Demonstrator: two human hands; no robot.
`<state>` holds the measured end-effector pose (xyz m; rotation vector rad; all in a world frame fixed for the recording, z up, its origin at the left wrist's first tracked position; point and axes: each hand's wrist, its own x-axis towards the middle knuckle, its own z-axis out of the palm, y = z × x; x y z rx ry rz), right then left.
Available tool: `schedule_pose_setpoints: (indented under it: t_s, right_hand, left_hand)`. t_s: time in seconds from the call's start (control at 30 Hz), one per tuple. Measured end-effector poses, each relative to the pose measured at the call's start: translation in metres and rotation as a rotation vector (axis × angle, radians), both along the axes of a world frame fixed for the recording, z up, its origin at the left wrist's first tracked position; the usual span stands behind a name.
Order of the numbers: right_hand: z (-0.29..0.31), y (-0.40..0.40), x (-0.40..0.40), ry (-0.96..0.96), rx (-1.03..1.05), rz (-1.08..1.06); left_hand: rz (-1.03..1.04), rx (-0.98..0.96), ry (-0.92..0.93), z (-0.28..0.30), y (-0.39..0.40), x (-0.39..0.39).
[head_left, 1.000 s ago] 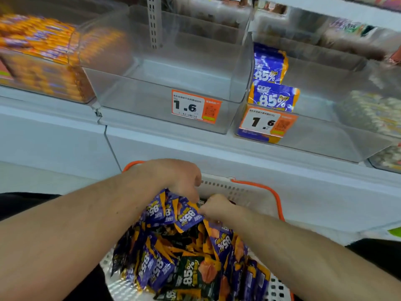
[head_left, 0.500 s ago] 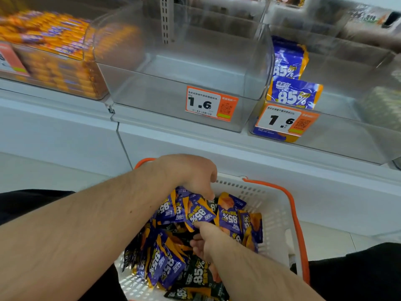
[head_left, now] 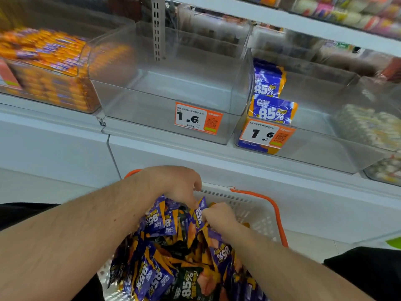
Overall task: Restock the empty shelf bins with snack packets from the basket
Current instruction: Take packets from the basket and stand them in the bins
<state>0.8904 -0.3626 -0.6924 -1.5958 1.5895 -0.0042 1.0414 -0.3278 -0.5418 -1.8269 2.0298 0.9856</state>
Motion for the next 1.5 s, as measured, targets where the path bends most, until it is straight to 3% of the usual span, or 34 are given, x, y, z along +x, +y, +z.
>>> schedule_pose_setpoints:
  t_s: [0.13, 0.3, 0.47, 0.57, 0.7, 0.93, 1.13, 1.27, 1.4, 1.5]
  right_hand:
    - [0.073, -0.029, -0.027, 0.038, -0.187, 0.279]
    - [0.147, -0.049, -0.041, -0.113, -0.242, 0.357]
    - [0.175, -0.050, -0.047, -0.452, -0.237, 0.205]
    - [0.185, -0.054, -0.049, -0.574, -0.223, 0.086]
    - [0.200, -0.063, -0.056, -0.697, -0.244, 0.022]
    - [0.215, -0.056, -0.057, -0.749, -0.288, -0.044]
    - [0.263, -0.075, -0.075, -0.793, -0.798, -0.237]
    - [0.285, -0.091, -0.099, -0.904, -0.957, -0.366]
    - [0.265, -0.105, -0.099, -0.728, -0.946, -0.355]
    - [0.237, -0.111, -0.092, -0.466, -0.770, -0.199]
  left_hand:
    - [0.100, -0.045, 0.127, -0.004, -0.003, -0.003]
    - [0.318, -0.129, 0.319, -0.008, -0.008, -0.008]
    - [0.531, -0.149, 0.662, -0.009, -0.014, -0.012]
    - [0.593, -0.109, 0.857, -0.004, -0.014, -0.016]
    - [0.687, -0.206, 1.011, 0.004, -0.016, -0.022]
    - [0.722, -0.389, 1.140, 0.016, -0.017, -0.036]
    - [0.699, -0.439, 1.059, 0.021, -0.024, -0.035]
    - [0.697, -0.388, 1.005, 0.016, -0.022, -0.033]
    - [0.673, -0.333, 0.956, 0.013, -0.020, -0.033]
    - [0.659, -0.301, 0.915, 0.010, -0.018, -0.033]
